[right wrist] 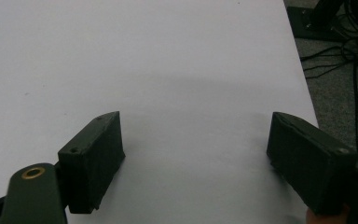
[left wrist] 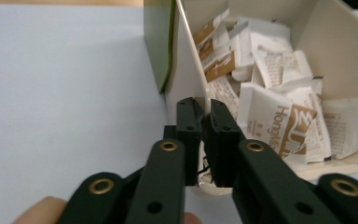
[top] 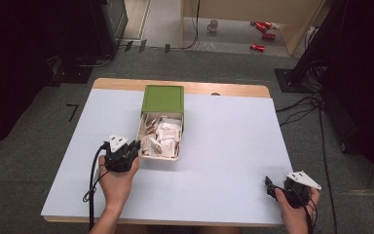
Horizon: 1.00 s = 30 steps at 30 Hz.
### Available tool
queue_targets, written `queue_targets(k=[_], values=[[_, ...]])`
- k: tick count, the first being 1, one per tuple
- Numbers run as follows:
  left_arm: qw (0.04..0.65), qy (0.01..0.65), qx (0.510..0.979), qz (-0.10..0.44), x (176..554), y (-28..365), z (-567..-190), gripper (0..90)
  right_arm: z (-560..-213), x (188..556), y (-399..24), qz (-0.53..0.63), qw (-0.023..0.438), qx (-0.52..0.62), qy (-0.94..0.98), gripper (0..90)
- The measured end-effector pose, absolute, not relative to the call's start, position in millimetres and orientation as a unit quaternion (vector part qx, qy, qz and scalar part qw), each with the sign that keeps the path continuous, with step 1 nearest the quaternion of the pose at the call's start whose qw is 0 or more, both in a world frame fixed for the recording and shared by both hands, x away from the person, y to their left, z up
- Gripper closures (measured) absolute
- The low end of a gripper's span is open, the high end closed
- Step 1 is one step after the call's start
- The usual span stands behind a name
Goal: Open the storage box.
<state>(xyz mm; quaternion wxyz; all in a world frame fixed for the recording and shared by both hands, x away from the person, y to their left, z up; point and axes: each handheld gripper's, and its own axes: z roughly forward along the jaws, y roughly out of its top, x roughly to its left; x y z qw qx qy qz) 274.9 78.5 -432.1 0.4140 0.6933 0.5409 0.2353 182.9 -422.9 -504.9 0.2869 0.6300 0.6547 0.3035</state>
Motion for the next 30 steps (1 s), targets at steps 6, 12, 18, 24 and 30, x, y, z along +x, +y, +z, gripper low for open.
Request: queue_targets(k=[6, 12, 18, 24, 30], values=[[0.432, 0.544, 0.681, 0.231, 272.7, 88.4, -424.3, 59.9, -504.9, 183.0, -423.1, 0.304, 0.286, 0.630, 0.655, 17.9], [0.436, 0.519, 0.695, 0.241, 265.0, 80.9, -419.1, 48.9, -504.9, 183.2, -423.0, 0.303, 0.285, 0.632, 0.654, 17.8], [0.438, 0.505, 0.700, 0.251, 263.0, 68.1, -416.4, 43.7, -504.9, 183.0, -423.0, 0.303, 0.285, 0.631, 0.654, 17.9], [0.439, 0.497, 0.702, 0.260, 262.5, 61.8, -413.2, 42.3, -504.9, 183.0, -423.2, 0.304, 0.285, 0.631, 0.654, 17.9], [0.442, 0.494, 0.701, 0.264, 261.0, 59.3, -410.1, 41.9, -504.9, 182.9, -423.1, 0.304, 0.284, 0.632, 0.654, 17.9]])
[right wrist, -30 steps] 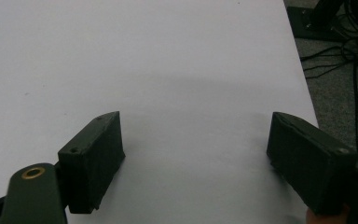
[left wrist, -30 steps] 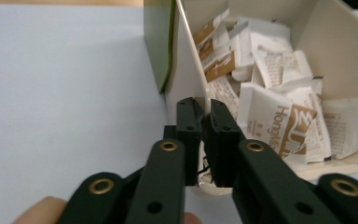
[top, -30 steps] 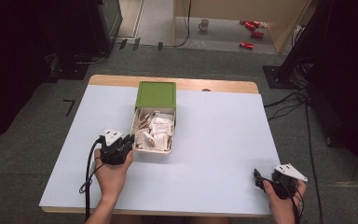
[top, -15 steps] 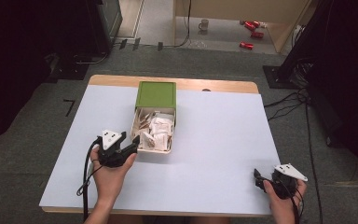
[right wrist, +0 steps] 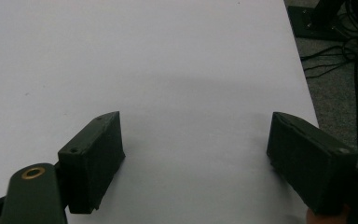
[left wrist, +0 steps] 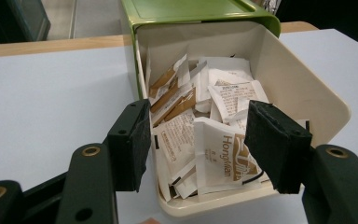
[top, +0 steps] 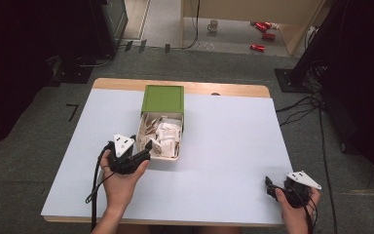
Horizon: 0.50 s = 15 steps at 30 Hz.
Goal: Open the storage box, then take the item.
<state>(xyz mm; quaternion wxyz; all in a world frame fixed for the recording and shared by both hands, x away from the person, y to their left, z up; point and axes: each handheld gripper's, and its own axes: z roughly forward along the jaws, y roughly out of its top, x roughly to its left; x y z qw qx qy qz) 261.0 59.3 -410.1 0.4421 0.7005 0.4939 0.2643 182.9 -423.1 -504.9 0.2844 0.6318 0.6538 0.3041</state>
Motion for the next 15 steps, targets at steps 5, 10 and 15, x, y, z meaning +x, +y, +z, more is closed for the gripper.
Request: queue_targets(k=[5, 10, 15], values=[[0.448, 0.488, 0.701, 0.266, 258.4, 53.5, -407.6, 41.8, -504.9, 182.9, -423.1, 0.304, 0.284, 0.632, 0.654, 17.9], [0.452, 0.478, 0.706, 0.263, 256.3, 46.6, -405.4, 41.8, -504.9, 182.9, -423.1, 0.304, 0.284, 0.632, 0.654, 17.9], [0.450, 0.470, 0.713, 0.262, 256.5, 40.0, -406.1, 42.0, -504.9, 182.9, -423.1, 0.304, 0.284, 0.632, 0.654, 17.9]])
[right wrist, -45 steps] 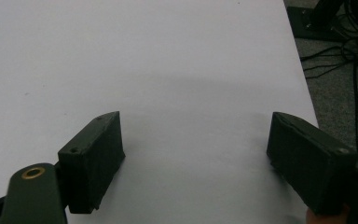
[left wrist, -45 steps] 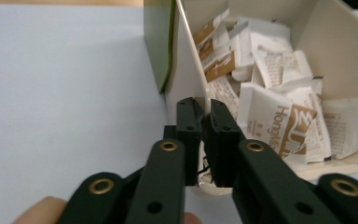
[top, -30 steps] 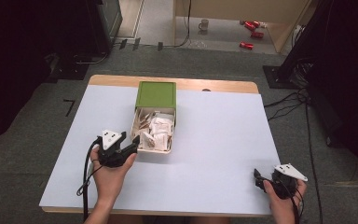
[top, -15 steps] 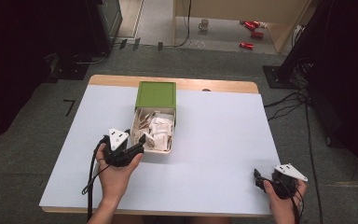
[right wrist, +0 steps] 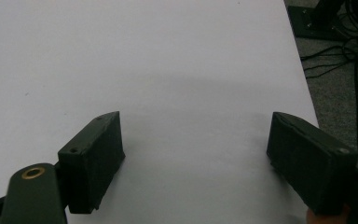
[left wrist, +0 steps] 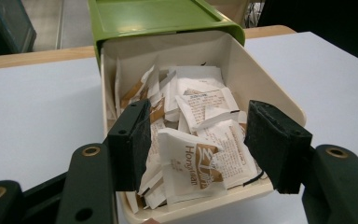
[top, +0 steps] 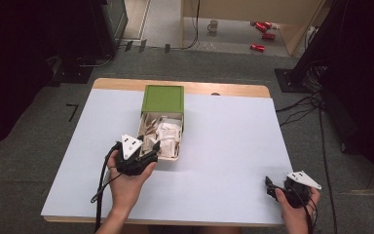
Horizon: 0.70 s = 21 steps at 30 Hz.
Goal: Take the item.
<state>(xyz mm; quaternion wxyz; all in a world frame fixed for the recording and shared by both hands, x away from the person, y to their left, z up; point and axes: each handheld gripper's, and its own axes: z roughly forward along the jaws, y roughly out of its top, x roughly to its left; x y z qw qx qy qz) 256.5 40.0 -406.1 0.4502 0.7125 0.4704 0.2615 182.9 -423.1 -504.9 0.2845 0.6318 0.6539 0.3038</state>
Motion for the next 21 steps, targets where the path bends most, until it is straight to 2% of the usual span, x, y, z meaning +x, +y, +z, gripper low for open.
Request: queue_targets(k=[13, 21], values=[[0.424, 0.460, 0.738, 0.253, 264.4, 23.2, -424.2, 47.0, -504.9, 182.8, -423.3, 0.304, 0.284, 0.632, 0.654, 17.9], [0.392, 0.469, 0.742, 0.275, 268.4, 17.9, -441.5, 47.7, -504.9, 183.0, -423.4, 0.304, 0.283, 0.632, 0.654, 17.9]])
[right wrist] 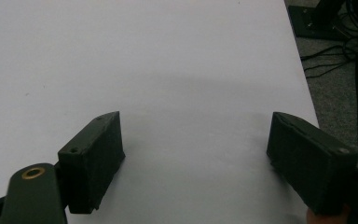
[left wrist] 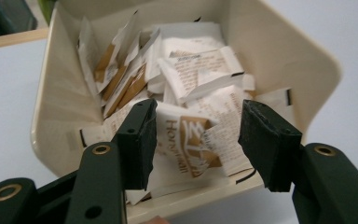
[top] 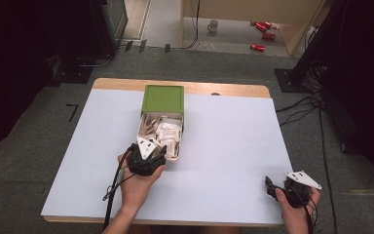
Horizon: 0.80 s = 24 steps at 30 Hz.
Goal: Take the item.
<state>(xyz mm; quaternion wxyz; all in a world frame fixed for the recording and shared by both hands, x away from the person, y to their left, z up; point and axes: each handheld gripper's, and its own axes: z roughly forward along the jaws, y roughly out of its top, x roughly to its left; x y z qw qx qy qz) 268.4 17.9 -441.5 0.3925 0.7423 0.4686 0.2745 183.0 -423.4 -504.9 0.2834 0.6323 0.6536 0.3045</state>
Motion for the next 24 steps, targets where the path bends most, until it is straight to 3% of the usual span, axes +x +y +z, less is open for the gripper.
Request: queue_targets(k=[6, 16, 24], values=[[0.380, 0.476, 0.743, 0.275, 270.9, 22.7, -451.5, 49.8, -504.9, 183.0, -423.4, 0.304, 0.284, 0.632, 0.654, 17.9], [0.401, 0.468, 0.738, 0.275, 266.2, 27.4, -444.1, 80.6, -504.9, 182.9, -423.3, 0.304, 0.284, 0.632, 0.654, 17.9], [0.427, 0.457, 0.733, 0.267, 259.7, 33.7, -433.1, 84.7, -504.9, 183.0, -423.3, 0.304, 0.284, 0.632, 0.654, 17.9]])
